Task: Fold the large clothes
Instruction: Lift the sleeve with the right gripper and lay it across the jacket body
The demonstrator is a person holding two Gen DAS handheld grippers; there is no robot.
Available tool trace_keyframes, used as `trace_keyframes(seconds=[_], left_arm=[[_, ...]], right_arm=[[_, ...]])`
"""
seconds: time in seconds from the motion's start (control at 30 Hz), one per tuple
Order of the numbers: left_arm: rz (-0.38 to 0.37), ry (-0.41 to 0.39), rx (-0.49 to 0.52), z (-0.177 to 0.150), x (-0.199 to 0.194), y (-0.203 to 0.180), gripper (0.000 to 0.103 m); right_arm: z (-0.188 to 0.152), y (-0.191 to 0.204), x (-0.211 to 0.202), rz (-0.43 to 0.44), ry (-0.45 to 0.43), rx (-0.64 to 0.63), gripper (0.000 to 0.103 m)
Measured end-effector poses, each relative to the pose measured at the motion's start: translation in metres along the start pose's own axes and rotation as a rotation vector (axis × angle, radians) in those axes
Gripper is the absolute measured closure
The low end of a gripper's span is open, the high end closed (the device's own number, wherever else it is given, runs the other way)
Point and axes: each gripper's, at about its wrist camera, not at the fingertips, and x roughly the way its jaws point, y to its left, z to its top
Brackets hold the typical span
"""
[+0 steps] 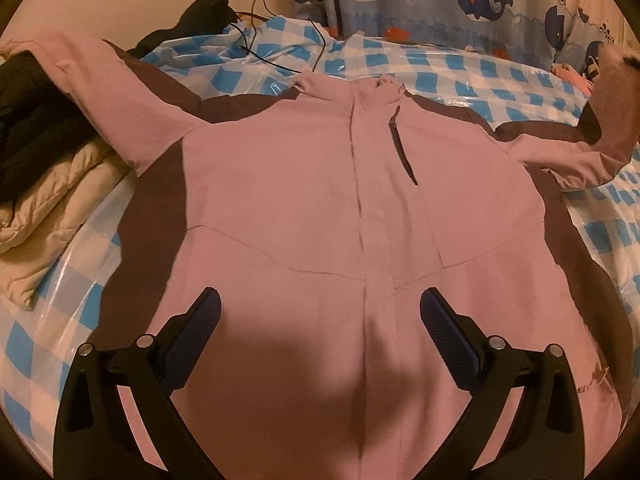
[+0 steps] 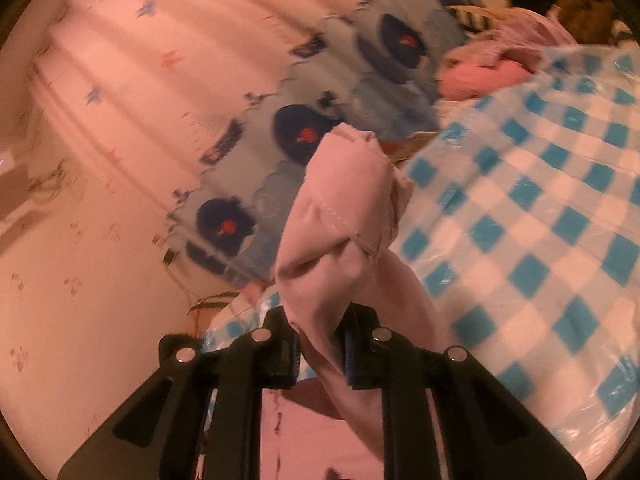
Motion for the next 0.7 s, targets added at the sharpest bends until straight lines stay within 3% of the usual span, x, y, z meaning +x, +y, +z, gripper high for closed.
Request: trace_keyframes(seconds=[0.4,0.7], left_arm=[[-0.058,-0.015,-0.049,-0.009,-0.001,0.037,0.007],[-0.081,-0.003,-0.124,-0.009,0.005,0.071,0.007]], right_arm=[[-0.06,0.137,0.038,0.034,0.055,-0.232,0.086],[-0.143,0.242,0.085,0.06,0.131,-0.457,0.086]])
